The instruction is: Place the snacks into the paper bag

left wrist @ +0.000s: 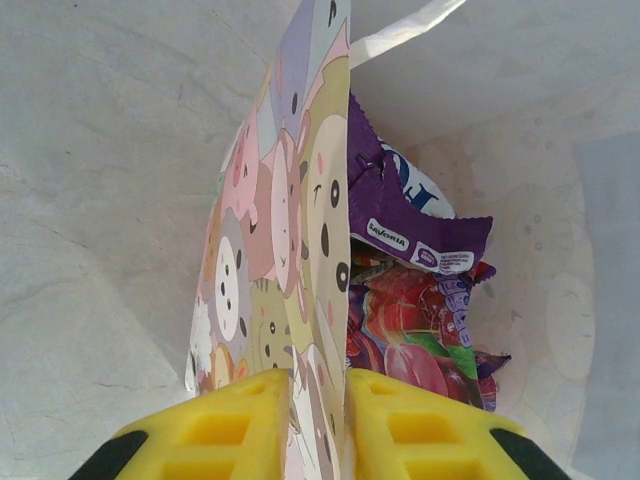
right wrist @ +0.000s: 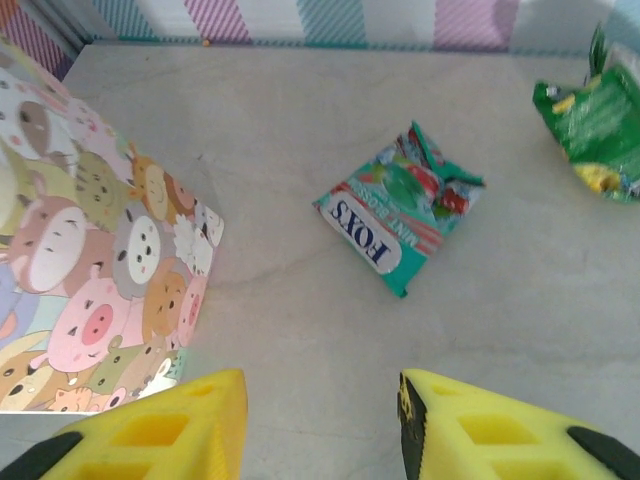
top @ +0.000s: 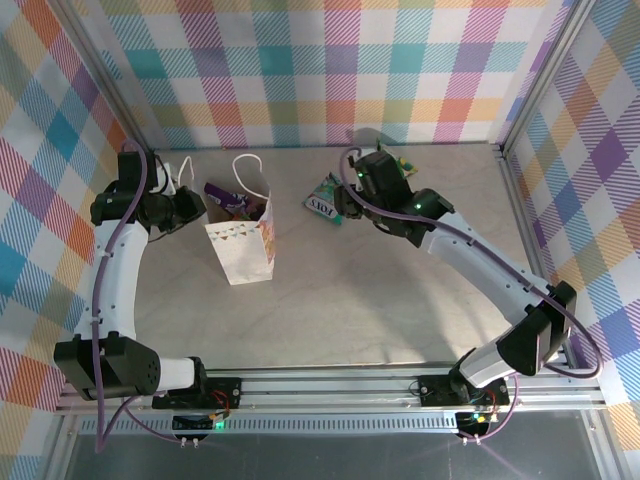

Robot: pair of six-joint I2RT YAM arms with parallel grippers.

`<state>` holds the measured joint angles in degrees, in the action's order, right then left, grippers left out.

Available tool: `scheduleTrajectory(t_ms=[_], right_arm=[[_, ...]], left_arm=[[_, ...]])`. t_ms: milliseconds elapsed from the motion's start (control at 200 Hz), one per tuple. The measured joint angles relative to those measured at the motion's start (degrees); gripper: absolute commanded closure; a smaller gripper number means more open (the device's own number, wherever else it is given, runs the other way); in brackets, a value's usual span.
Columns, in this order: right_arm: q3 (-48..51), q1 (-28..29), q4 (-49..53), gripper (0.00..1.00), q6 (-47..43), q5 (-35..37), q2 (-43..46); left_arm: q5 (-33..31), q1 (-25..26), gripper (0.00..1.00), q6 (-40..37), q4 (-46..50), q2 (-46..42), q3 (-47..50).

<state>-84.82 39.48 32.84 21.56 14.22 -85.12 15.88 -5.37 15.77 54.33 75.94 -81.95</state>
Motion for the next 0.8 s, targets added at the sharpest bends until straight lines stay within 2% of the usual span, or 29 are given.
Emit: scheduleTrajectory(t_ms=[420,800], right_arm=[[11.74,-13.73,-8.68,0.54,12.39,-17.20,0.46],[14.53,-18.18,-16.17,0.50,17.99,-26.49,-3.19]], left_arm=[[-0.09,0.00,0.77,-0.02,1.51,2.78,-2.80],[-0.13,0.00,0.76,0.00,1.49,3.21,-2.89]])
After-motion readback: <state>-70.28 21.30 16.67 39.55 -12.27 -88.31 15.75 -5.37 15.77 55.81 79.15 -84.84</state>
